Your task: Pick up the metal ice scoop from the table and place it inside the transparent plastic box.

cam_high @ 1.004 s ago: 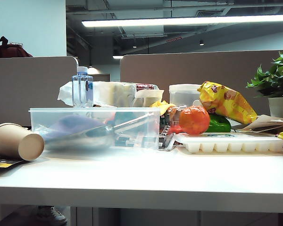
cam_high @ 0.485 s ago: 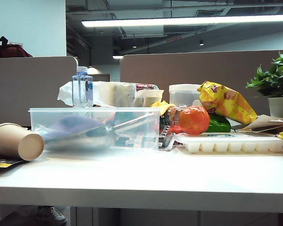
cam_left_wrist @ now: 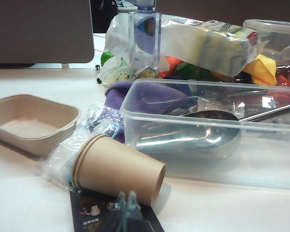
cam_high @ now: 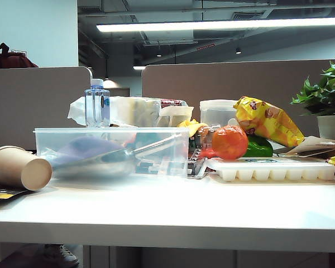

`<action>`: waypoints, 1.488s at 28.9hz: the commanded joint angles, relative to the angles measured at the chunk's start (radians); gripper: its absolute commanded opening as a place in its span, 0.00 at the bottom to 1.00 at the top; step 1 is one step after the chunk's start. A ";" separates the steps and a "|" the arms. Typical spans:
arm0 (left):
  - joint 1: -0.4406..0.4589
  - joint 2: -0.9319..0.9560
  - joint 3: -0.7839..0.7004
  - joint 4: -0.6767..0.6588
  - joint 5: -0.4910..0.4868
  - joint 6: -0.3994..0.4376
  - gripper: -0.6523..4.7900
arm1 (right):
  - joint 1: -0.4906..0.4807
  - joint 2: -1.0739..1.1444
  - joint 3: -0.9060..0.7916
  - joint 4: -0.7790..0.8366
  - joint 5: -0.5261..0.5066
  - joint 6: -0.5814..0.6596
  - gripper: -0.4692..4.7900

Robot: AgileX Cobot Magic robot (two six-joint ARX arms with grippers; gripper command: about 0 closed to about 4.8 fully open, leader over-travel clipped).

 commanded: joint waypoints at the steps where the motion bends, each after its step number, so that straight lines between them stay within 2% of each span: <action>1: -0.001 0.001 0.002 0.012 0.003 0.000 0.11 | -0.070 -0.057 -0.053 0.005 -0.091 -0.062 0.08; 8: -0.001 0.001 0.002 0.011 0.003 0.000 0.11 | -0.199 -0.122 -0.155 0.029 -0.311 -0.072 0.08; 15: -0.001 0.001 0.002 0.011 0.003 0.000 0.11 | -0.220 -0.122 -0.247 0.114 -0.386 -0.084 0.08; 20: -0.001 0.001 0.002 0.011 0.003 0.000 0.11 | -0.255 -0.122 -0.247 0.136 -0.406 -0.095 0.08; 38: -0.001 0.001 0.002 0.011 0.003 0.000 0.11 | -0.246 -0.122 -0.247 0.132 -0.409 -0.086 0.08; 43: -0.001 0.001 0.002 0.011 0.003 0.000 0.11 | -0.247 -0.122 -0.247 0.128 -0.458 -0.087 0.08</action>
